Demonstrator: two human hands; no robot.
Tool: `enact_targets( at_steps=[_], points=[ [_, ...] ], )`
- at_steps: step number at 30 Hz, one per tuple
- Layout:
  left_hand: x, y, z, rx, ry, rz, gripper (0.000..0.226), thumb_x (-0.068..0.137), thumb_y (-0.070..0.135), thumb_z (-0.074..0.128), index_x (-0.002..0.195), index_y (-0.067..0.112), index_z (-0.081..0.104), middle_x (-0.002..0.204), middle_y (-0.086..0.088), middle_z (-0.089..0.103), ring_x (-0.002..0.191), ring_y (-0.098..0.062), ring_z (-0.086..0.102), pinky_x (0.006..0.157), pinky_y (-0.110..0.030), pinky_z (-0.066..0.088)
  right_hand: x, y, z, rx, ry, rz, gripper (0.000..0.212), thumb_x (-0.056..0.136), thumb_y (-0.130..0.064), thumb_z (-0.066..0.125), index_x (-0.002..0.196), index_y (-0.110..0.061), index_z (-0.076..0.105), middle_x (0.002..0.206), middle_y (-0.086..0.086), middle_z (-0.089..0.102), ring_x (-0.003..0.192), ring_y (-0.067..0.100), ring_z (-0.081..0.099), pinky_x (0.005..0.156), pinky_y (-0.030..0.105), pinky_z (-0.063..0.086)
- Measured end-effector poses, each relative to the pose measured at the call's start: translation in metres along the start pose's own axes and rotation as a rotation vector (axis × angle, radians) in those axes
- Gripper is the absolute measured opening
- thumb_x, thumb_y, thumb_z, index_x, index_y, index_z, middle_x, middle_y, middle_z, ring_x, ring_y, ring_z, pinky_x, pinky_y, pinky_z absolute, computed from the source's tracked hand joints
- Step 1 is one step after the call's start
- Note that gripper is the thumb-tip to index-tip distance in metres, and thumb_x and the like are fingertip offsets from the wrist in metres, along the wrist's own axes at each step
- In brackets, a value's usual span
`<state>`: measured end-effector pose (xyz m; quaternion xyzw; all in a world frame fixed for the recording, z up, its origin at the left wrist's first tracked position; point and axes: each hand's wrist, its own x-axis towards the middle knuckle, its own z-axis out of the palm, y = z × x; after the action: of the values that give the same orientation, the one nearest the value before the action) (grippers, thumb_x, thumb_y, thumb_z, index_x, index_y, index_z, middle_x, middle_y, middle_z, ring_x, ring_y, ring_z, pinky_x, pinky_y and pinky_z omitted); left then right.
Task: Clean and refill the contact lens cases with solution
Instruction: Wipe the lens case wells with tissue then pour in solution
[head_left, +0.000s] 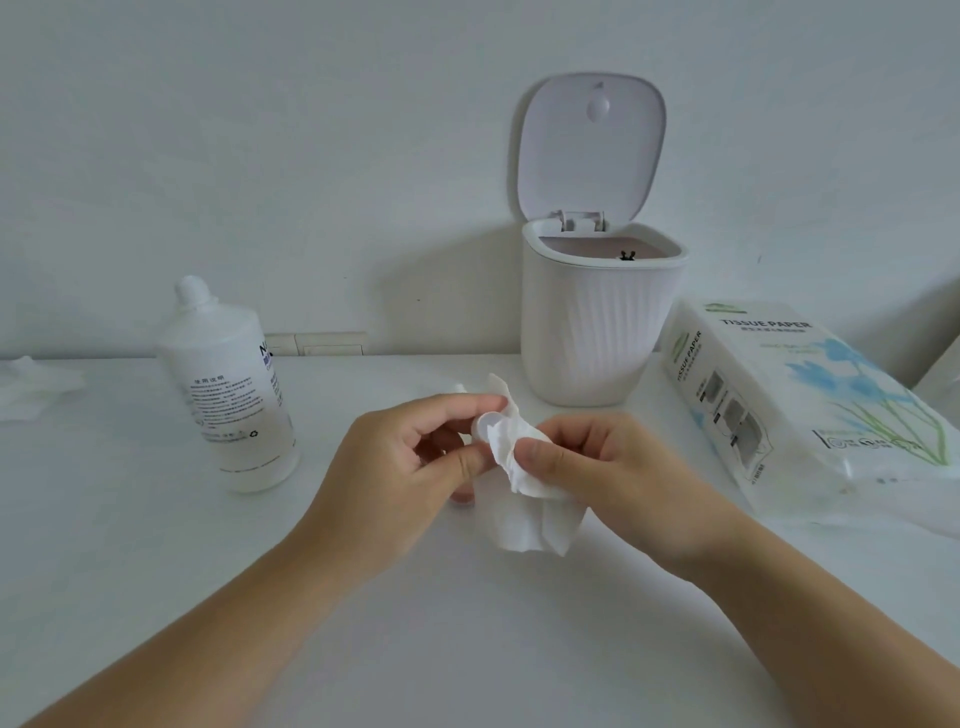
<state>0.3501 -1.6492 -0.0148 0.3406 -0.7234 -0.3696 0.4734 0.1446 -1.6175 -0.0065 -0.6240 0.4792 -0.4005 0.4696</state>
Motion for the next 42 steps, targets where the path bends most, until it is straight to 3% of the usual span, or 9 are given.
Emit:
enact_targets(
  at_steps=[5,9,12,17,20,25,30,37,42],
  points=[
    [-0.004,0.000,0.003,0.108,0.089,0.056,0.026,0.069,0.029,0.090,0.087,0.034,0.073,0.068,0.004,0.071,0.053,-0.010,0.063,0.056,-0.012,0.044,0.001,0.002,0.001,0.017,0.066,-0.069,0.033,0.092,-0.040,0.061,0.096,-0.011,0.075,0.087,0.011,0.076,0.073,0.019,0.068,0.065,0.028,0.051],
    [-0.009,0.000,0.012,0.115,0.074,0.056,0.033,0.065,0.044,0.091,0.079,0.030,0.064,0.066,0.002,0.066,0.055,-0.019,0.056,0.050,-0.023,0.046,0.001,0.003,-0.001,0.026,0.084,-0.088,0.033,0.093,-0.040,0.060,0.092,-0.009,0.073,0.084,0.014,0.075,0.071,0.018,0.068,0.064,0.027,0.052],
    [-0.002,-0.001,0.004,0.107,0.016,0.008,0.028,0.067,0.042,0.088,0.087,0.036,0.070,0.073,0.002,0.070,0.062,-0.022,0.064,0.060,-0.034,0.053,0.001,0.004,-0.003,-0.032,0.019,-0.041,0.036,0.091,-0.040,0.062,0.096,-0.006,0.073,0.087,0.015,0.074,0.074,0.020,0.065,0.068,0.033,0.048],
    [0.002,-0.002,-0.007,0.151,-0.187,0.023,0.027,0.088,0.027,0.074,0.107,0.046,0.071,0.095,0.012,0.075,0.077,-0.021,0.071,0.074,-0.027,0.058,-0.003,0.004,0.001,-0.102,-0.128,-0.008,0.025,0.091,-0.036,0.065,0.084,-0.013,0.071,0.078,-0.002,0.064,0.074,0.012,0.057,0.071,0.031,0.044],
    [0.003,0.002,-0.004,0.076,-0.093,0.058,0.022,0.078,0.035,0.079,0.096,0.047,0.073,0.090,0.010,0.074,0.072,-0.020,0.068,0.064,-0.019,0.055,-0.002,0.002,0.000,-0.076,-0.063,-0.047,0.026,0.089,-0.038,0.064,0.085,-0.014,0.073,0.076,-0.002,0.066,0.072,0.012,0.059,0.067,0.027,0.045],
    [-0.006,0.000,0.007,0.067,0.028,0.110,0.028,0.068,0.048,0.083,0.084,0.033,0.066,0.081,0.002,0.070,0.060,-0.024,0.056,0.055,-0.035,0.048,-0.002,0.002,-0.006,0.040,0.027,-0.091,0.031,0.090,-0.034,0.062,0.096,-0.007,0.076,0.083,0.010,0.074,0.071,0.018,0.065,0.062,0.025,0.050],
    [-0.008,-0.001,0.015,0.103,0.053,0.139,0.034,0.069,0.046,0.081,0.082,0.027,0.056,0.074,0.004,0.062,0.059,-0.012,0.054,0.054,-0.021,0.045,0.000,0.006,0.002,0.131,0.074,-0.122,0.031,0.093,-0.033,0.061,0.095,-0.005,0.075,0.084,0.012,0.074,0.075,0.019,0.067,0.066,0.026,0.051],
    [0.002,0.000,-0.009,0.137,-0.135,0.025,0.028,0.078,0.021,0.084,0.095,0.038,0.069,0.083,0.002,0.070,0.071,-0.017,0.066,0.077,-0.044,0.056,-0.003,0.005,0.002,-0.166,-0.040,-0.085,0.033,0.088,-0.041,0.065,0.088,-0.008,0.072,0.083,0.027,0.064,0.069,0.020,0.055,0.063,0.039,0.043],
    [0.002,0.005,-0.010,0.055,-0.206,0.004,0.024,0.075,0.023,0.084,0.094,0.033,0.072,0.092,0.003,0.076,0.081,-0.015,0.070,0.081,-0.030,0.059,-0.005,0.003,0.002,-0.194,-0.126,-0.053,0.022,0.083,-0.043,0.071,0.084,-0.021,0.075,0.071,-0.003,0.064,0.068,0.010,0.055,0.064,0.029,0.044]
  ],
)
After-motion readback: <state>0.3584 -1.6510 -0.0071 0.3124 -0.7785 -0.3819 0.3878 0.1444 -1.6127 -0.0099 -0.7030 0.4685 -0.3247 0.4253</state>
